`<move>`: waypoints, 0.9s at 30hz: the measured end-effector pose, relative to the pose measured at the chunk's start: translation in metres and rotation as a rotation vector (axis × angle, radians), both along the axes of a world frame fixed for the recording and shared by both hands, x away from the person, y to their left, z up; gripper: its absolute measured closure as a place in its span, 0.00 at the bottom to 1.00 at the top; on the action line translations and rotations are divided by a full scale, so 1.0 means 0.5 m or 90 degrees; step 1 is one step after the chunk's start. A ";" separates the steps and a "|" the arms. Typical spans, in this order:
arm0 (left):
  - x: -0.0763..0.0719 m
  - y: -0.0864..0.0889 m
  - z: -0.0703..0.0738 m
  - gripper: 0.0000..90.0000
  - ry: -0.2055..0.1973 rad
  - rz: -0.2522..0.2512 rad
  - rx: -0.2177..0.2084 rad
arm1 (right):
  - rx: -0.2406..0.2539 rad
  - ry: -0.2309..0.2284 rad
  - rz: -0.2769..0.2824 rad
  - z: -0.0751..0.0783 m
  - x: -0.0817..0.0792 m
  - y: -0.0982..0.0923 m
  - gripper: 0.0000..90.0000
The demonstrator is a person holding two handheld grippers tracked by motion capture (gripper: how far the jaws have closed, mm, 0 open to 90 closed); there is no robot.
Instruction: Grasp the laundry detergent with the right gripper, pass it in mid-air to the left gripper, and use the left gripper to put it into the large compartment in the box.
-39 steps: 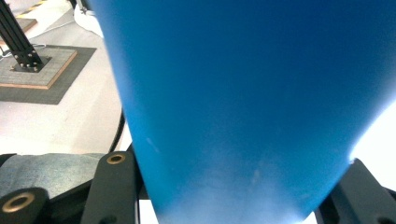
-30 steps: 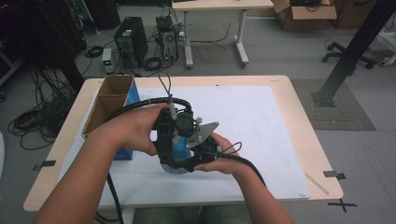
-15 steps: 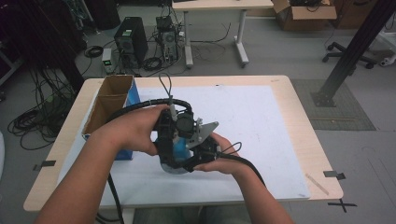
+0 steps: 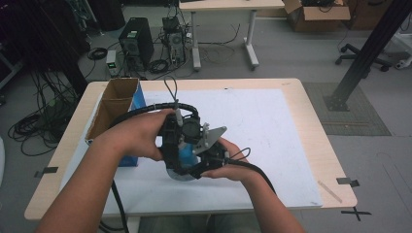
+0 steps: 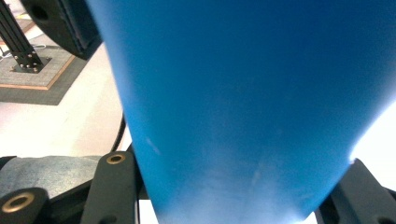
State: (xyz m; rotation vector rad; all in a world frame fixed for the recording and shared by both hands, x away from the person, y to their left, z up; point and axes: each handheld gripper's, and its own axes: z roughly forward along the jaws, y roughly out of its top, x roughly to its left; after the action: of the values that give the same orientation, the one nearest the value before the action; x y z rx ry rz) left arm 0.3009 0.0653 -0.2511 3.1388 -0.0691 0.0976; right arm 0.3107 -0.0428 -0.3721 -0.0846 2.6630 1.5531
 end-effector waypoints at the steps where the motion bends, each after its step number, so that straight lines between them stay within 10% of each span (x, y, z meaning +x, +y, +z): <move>1: 0.000 0.001 0.000 0.20 0.001 0.000 -0.001 | 0.001 0.003 -0.003 0.000 -0.001 0.001 0.50; 27: -0.005 0.011 0.000 0.43 -0.010 -0.008 0.010 | 0.007 0.004 -0.001 0.007 -0.002 0.007 0.50</move>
State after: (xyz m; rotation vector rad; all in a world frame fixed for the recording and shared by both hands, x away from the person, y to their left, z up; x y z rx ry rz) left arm 0.2987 0.0706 -0.2512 3.1539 -0.0890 0.1211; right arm 0.3100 -0.0393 -0.3688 -0.0772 2.6576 1.5695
